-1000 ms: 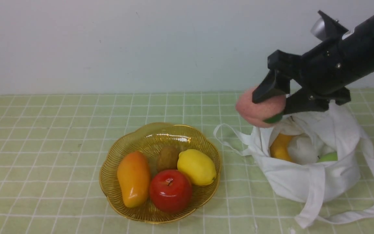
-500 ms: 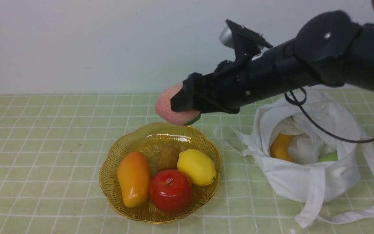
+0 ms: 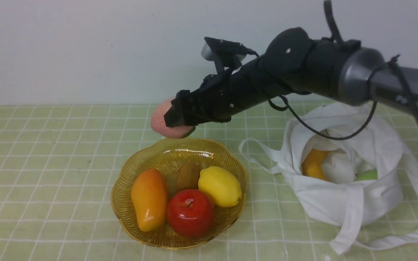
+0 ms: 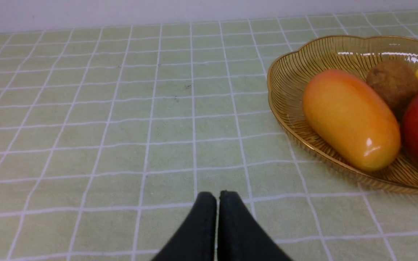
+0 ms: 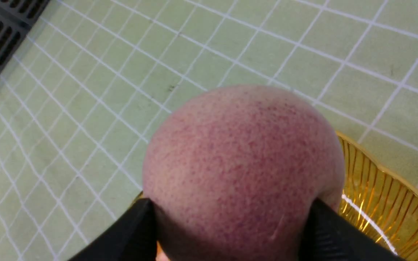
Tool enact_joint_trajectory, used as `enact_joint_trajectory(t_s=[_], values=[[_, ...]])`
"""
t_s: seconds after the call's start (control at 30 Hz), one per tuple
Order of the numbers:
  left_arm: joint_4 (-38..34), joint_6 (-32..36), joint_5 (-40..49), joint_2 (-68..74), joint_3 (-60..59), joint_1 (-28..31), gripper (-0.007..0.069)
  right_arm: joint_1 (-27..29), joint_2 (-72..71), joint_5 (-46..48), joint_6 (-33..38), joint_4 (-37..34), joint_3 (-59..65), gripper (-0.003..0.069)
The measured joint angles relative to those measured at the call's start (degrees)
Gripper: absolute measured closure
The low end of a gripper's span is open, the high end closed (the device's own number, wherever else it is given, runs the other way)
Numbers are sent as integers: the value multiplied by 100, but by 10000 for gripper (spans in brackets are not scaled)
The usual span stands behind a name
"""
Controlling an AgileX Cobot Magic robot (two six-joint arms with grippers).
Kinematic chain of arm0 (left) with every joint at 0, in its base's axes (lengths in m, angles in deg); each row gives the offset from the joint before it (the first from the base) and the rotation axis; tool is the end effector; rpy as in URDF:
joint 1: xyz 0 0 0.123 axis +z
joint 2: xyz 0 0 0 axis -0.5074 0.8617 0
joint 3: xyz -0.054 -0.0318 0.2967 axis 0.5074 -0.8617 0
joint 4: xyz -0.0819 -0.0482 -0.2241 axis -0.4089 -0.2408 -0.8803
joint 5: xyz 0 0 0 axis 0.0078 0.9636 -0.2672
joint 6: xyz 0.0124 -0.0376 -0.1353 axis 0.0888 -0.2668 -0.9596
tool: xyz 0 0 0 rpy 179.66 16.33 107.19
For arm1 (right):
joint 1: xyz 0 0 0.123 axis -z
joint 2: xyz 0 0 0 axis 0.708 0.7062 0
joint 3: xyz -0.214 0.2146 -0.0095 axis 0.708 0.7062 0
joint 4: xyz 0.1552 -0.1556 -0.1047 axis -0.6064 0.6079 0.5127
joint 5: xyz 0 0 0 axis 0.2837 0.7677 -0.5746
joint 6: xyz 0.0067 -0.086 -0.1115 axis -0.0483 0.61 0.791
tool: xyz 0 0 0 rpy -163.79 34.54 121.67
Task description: Take the fruit out of the bag on the green coffee tablecloth and place them on the plate.
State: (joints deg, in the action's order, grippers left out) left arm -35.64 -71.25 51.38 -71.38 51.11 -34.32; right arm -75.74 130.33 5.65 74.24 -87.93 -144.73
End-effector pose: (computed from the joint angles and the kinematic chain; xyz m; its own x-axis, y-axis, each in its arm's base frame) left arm 0.0727 -0.0061 0.1549 -0.3073 0.0291 -0.9512 0.0780 0.9969 0.0053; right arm 0.4038 0.3183 0.2208 -0.7710 -0.2608 -0.5809 -0.5836 0.6544 0.4808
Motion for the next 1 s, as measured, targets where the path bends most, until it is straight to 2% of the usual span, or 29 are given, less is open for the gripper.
enact_joint_trajectory(t_s=[0.37, 0.43, 0.57, 0.67, 0.9, 1.0], values=[[0, 0, 0, 0, 0, 0, 632, -44, 862, 31, -174, 529, -430, 196], [0, 0, 0, 0, 0, 0, 632, -57, 892, 31, -174, 529, -430, 152], [0, 0, 0, 0, 0, 0, 632, -57, 909, 88, -192, 510, -430, 15], [0, 0, 0, 0, 0, 0, 632, -57, 909, 170, -192, 505, -437, -20], [0, 0, 0, 0, 0, 0, 632, -45, 718, 518, -239, 792, -437, -29], [0, 0, 0, 0, 0, 0, 632, 70, 114, 1118, -601, 1163, -437, 74]])
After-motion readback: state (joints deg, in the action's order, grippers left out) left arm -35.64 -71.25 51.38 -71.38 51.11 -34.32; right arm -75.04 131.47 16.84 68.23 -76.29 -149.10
